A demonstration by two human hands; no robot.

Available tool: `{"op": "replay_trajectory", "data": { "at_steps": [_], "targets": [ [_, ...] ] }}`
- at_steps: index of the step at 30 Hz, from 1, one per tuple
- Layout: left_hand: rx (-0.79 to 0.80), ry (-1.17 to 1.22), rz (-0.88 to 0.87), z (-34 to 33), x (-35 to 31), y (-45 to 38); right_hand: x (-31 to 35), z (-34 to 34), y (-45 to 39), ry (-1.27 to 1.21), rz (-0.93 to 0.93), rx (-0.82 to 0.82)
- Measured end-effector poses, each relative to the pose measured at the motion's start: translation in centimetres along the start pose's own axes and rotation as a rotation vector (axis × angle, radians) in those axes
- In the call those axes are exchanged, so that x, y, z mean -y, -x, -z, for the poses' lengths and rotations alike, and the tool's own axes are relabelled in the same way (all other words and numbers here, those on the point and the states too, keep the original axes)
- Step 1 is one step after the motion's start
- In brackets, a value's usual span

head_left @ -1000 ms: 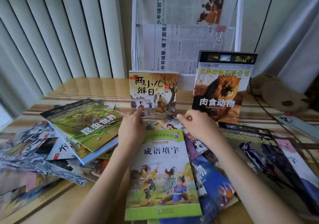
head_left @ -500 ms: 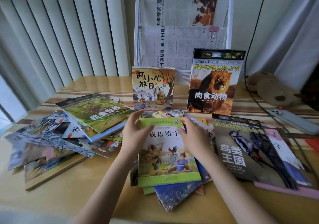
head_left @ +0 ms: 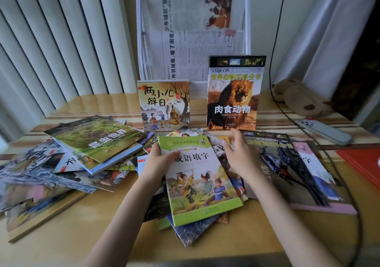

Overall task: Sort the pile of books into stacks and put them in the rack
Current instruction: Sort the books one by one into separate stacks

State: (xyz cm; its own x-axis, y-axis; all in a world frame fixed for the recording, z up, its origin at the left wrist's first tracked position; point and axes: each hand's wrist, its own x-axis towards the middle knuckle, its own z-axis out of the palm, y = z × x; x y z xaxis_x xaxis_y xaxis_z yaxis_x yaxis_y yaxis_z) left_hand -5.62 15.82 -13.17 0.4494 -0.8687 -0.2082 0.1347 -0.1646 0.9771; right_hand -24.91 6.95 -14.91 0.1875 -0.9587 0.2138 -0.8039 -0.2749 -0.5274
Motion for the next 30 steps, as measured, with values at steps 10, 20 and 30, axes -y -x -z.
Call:
{"op": "replay_trajectory", "data": {
  "at_steps": [10, 20, 30],
  "targets": [
    [0.065, -0.291, -0.130, -3.6, -1.4, -0.5, -6.9, 4.7, 1.1, 0.087, -0.270, 0.159],
    [0.245, -0.282, -0.105, -10.9, -0.3, -1.6, -7.7, 10.5, 0.4, -0.157, -0.130, -0.239],
    [0.308, -0.603, -0.571, -17.1, 0.6, -0.8, -2.3, 10.4, 1.0, -0.067, 0.074, -0.021]
  ]
}}
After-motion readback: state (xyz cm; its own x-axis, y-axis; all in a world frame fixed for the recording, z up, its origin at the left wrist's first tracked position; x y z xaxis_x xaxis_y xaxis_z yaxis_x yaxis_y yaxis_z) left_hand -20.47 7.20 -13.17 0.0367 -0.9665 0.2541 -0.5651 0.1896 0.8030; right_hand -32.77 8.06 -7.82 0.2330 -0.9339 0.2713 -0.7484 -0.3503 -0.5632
